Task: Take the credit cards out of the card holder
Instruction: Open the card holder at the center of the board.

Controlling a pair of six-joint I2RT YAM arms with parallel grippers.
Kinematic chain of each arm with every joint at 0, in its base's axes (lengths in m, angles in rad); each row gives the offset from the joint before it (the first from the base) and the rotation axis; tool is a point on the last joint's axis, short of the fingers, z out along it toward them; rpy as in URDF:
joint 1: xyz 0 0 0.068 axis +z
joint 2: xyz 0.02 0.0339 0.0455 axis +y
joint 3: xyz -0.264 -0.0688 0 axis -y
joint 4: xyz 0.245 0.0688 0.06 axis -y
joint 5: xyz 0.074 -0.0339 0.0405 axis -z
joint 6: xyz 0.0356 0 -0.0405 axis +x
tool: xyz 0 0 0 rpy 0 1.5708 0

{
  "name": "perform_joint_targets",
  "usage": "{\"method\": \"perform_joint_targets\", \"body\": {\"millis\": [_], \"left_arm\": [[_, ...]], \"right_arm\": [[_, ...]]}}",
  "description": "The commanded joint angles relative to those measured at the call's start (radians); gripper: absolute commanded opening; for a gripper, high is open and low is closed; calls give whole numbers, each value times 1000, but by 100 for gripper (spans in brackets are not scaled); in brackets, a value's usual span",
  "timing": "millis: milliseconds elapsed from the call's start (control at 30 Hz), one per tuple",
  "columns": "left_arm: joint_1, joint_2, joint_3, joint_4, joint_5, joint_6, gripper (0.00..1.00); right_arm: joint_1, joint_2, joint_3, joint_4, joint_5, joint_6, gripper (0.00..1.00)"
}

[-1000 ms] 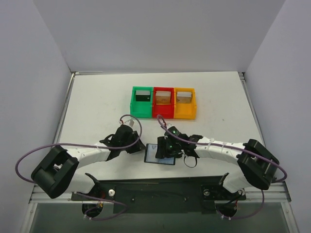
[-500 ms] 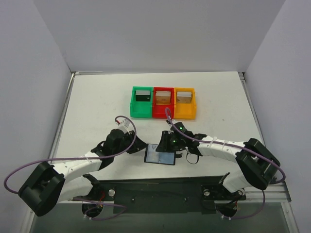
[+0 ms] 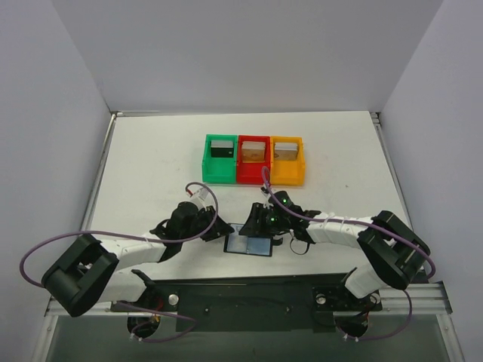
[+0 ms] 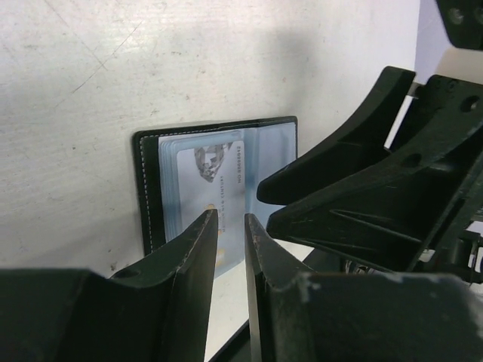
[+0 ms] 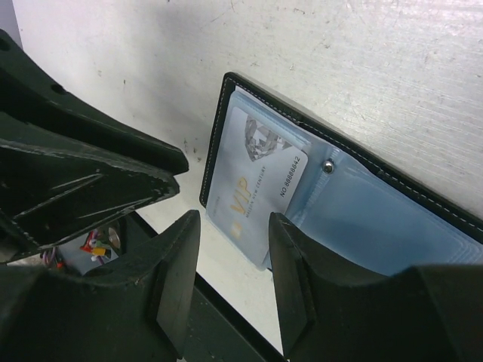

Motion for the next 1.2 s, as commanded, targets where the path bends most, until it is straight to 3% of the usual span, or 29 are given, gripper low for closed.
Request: {"method": "perform_joint_targets", "body": {"millis": [0, 567, 1167], "left_arm": [[-6, 30, 24, 14, -20, 18, 30], [-48, 142, 42, 45, -37, 12, 29], [-49, 141, -2, 49, -74, -2, 27]], "right_arm": [[-6, -23, 0, 26, -17, 1, 38], [-6, 15, -23, 42, -13, 2, 41], [-16, -6, -72, 47, 21, 14, 42]]}}
